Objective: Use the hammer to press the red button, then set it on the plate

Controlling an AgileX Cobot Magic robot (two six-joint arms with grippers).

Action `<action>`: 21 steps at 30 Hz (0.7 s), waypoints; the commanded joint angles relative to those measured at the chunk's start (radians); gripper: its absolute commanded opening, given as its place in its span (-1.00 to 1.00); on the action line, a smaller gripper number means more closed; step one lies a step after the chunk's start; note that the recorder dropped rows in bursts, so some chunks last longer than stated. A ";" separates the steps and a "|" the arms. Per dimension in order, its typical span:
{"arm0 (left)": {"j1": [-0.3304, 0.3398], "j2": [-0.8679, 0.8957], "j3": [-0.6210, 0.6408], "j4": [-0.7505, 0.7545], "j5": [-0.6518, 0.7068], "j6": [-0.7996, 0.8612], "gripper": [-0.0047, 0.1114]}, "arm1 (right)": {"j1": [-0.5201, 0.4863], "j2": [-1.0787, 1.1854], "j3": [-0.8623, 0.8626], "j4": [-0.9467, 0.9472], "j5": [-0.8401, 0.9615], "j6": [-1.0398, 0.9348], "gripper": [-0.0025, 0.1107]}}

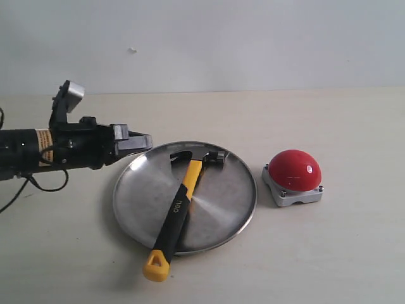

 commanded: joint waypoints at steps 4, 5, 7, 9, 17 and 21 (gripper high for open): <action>0.028 -0.127 0.090 -0.079 0.435 0.175 -0.92 | -0.002 -0.004 0.002 -0.003 -0.005 -0.001 -0.96; 0.028 -0.147 0.117 -0.204 0.455 0.274 -0.92 | -0.002 -0.004 0.002 -0.003 -0.005 -0.001 -0.96; 0.028 -0.194 0.174 -0.422 0.423 0.471 -0.92 | -0.002 -0.004 0.002 -0.003 -0.017 -0.001 -0.96; 0.026 -0.242 0.231 -0.584 0.371 0.658 -0.92 | -0.002 -0.004 0.002 -0.003 -0.017 -0.001 -0.96; 0.024 -0.501 0.417 -0.900 0.321 0.976 -0.92 | -0.002 -0.004 0.002 0.016 -0.018 -0.001 -0.96; 0.024 -0.609 0.470 -0.903 0.319 1.014 -0.92 | -0.002 -0.004 0.002 0.016 -0.018 -0.001 -0.96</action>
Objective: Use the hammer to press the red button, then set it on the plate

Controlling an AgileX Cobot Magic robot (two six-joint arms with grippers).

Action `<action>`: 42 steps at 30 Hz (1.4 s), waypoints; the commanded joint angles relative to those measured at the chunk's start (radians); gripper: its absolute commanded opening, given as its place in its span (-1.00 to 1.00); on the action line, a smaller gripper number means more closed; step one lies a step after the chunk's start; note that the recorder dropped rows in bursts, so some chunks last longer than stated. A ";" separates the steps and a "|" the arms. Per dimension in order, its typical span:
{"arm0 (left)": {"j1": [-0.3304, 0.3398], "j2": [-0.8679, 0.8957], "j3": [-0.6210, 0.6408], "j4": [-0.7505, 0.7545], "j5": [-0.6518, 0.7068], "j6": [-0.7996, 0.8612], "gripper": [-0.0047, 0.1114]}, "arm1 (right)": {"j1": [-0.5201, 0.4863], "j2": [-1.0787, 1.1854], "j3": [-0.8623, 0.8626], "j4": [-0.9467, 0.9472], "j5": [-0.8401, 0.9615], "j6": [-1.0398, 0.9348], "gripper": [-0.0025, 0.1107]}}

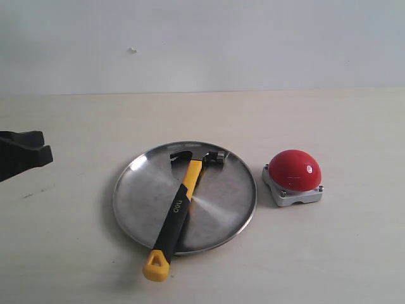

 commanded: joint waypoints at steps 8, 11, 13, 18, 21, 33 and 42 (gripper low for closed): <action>-0.004 -0.291 0.148 -0.209 -0.021 0.197 -0.92 | -0.002 -0.004 0.002 0.007 -0.006 -0.001 -0.96; -0.004 -0.364 0.176 -0.209 -0.013 0.197 -0.92 | -0.002 -0.004 0.002 0.007 -0.006 -0.001 -0.96; -0.004 -0.414 0.199 -0.209 -0.012 0.197 -0.92 | -0.002 -0.004 0.002 0.007 -0.006 -0.001 -0.96; -0.004 -0.594 0.267 -0.209 0.022 0.197 -0.92 | -0.002 -0.004 0.002 0.007 -0.009 -0.001 -0.96; -0.004 -0.705 0.295 -0.209 0.079 0.188 -0.92 | -0.002 -0.004 0.002 0.007 -0.009 -0.001 -0.96; -0.004 -0.979 0.386 -0.206 0.198 0.145 -0.92 | -0.002 -0.004 0.002 0.007 -0.009 -0.001 -0.96; -0.004 -1.234 0.386 -0.196 0.421 0.155 -0.92 | -0.002 -0.004 0.002 0.009 -0.008 -0.001 -0.96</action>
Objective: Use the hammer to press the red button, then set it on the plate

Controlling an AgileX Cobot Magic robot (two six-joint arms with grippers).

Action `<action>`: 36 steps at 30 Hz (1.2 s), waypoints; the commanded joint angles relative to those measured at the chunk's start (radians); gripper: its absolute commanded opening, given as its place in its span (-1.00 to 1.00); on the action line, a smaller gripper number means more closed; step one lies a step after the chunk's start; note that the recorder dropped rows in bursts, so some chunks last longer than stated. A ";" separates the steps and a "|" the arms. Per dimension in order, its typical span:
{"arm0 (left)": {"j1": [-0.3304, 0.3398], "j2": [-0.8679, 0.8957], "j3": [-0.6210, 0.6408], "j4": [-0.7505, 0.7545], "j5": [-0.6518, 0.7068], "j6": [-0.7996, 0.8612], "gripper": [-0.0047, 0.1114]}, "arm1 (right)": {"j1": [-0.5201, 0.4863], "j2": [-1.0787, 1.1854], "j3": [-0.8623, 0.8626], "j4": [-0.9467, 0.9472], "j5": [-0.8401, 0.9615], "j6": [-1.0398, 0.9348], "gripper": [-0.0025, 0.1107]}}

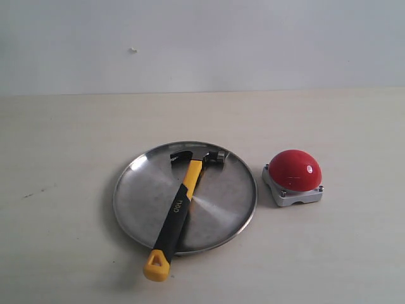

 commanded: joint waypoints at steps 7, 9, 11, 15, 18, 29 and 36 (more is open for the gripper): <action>0.024 -0.229 0.002 -0.010 0.288 -0.004 -0.92 | -0.002 -0.007 0.002 0.007 -0.002 -0.001 -0.96; 0.060 -0.229 0.002 -0.010 0.361 -0.025 -0.92 | -0.002 -0.007 0.002 0.007 -0.002 -0.001 -0.96; 0.081 -0.229 0.002 -0.010 0.365 -0.032 -0.92 | -0.002 -0.007 0.002 0.007 -0.003 -0.001 -0.96; 0.130 -0.229 0.002 -0.011 0.374 -0.074 -0.92 | -0.002 -0.007 0.002 0.007 -0.003 -0.001 -0.96; 0.164 -0.229 0.002 0.008 0.409 -0.014 -0.92 | -0.002 -0.007 0.002 0.007 -0.003 -0.001 -0.96; 0.263 -0.229 0.002 0.011 0.436 0.006 -0.92 | -0.002 -0.007 0.002 0.007 -0.003 -0.001 -0.96; 0.263 -0.229 0.002 0.011 0.436 0.006 -0.92 | -0.002 -0.007 0.002 0.007 -0.003 -0.001 -0.96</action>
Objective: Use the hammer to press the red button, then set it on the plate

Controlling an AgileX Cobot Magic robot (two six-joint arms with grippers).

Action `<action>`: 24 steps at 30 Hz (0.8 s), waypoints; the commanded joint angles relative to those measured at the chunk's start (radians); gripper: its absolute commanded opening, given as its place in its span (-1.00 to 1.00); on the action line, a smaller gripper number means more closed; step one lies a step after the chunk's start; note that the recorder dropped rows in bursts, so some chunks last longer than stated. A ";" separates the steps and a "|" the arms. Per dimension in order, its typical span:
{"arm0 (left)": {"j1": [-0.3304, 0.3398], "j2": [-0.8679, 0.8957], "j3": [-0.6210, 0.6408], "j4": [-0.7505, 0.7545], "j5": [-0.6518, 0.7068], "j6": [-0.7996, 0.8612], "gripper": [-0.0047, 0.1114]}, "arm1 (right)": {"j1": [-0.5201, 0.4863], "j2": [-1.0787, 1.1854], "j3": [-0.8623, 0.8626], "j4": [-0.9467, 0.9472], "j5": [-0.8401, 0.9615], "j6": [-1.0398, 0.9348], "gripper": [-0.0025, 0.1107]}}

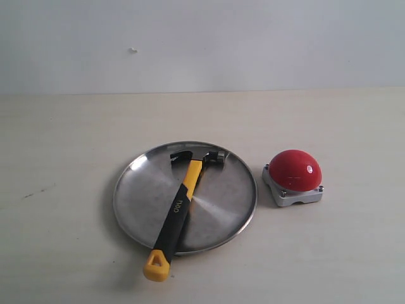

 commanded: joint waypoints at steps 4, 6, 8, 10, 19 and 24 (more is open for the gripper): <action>0.002 -0.006 0.000 0.005 0.001 0.004 -0.92 | -0.002 -0.007 0.002 0.005 -0.002 -0.001 -0.96; 0.002 -0.006 0.000 0.005 0.001 0.004 -0.92 | -0.002 -0.007 0.002 0.005 -0.002 -0.001 -0.96; 0.002 -0.006 0.000 0.005 0.001 0.004 -0.92 | -0.002 -0.007 0.002 0.005 -0.002 -0.001 -0.96; 0.002 -0.006 0.000 0.006 0.001 0.004 -0.92 | -0.002 -0.007 0.002 0.003 -0.001 -0.001 -0.96; 0.002 -0.006 0.000 0.006 0.001 0.004 -0.92 | -0.002 -0.605 0.071 0.008 -0.010 0.024 -0.96; 0.002 -0.006 0.000 0.006 0.000 0.004 -0.92 | -0.002 -0.649 0.070 0.016 -0.026 0.029 -0.96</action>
